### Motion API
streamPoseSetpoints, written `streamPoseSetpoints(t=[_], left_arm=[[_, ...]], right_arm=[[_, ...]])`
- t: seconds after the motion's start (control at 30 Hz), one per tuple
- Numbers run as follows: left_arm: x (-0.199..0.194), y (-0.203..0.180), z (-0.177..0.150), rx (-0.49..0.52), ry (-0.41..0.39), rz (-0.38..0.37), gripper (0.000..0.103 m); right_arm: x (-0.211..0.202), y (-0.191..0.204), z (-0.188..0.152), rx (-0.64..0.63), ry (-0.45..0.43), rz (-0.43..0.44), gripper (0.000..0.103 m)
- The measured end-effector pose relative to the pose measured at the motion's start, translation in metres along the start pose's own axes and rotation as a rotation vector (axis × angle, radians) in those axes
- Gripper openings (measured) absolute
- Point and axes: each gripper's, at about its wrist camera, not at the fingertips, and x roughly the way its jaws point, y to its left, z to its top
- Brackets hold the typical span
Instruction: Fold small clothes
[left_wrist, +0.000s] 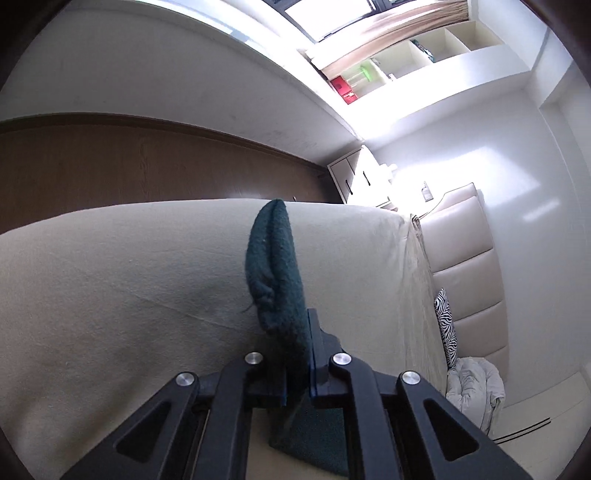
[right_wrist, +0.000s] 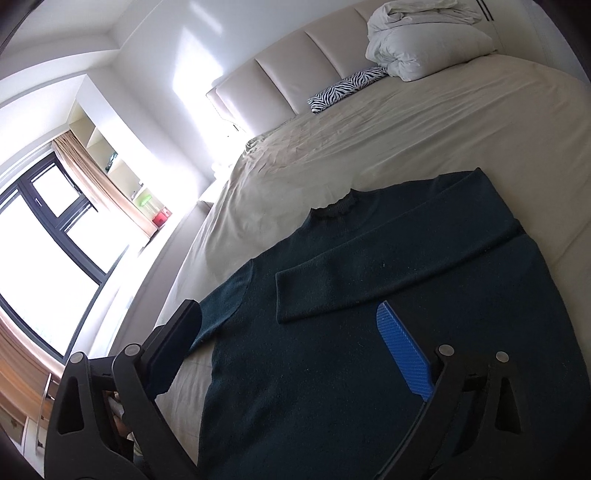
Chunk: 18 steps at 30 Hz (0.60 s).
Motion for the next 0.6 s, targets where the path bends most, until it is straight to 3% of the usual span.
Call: streamPoseSetpoints(t=[0.13, 0.23, 0.33, 0.47, 0.6], left_arm=[[-0.003, -0.090, -0.039, 0.297, 0.005, -0.010, 0.008], [0.001, -0.164, -0.100, 0.564, 0.026, -0.031, 0.008], [0.009, -0.222, -0.180, 0.791, 0.064, -0.059, 0.008], [0.021, -0.273, -0.290, 1.014, 0.143, -0.097, 0.008], [0.032, -0.307, -0.371, 1.163, 0.178, -0.115, 0.008]], right_arm=[[-0.001, -0.032, -0.004, 0.059, -0.005, -0.020, 0.096], [-0.011, -0.058, -0.008, 0.103, -0.024, -0.037, 0.096], [-0.020, -0.088, -0.012, 0.161, -0.042, -0.055, 0.096], [-0.035, -0.127, -0.019, 0.241, -0.062, -0.077, 0.096], [-0.052, -0.160, -0.024, 0.292, -0.089, -0.097, 0.096]])
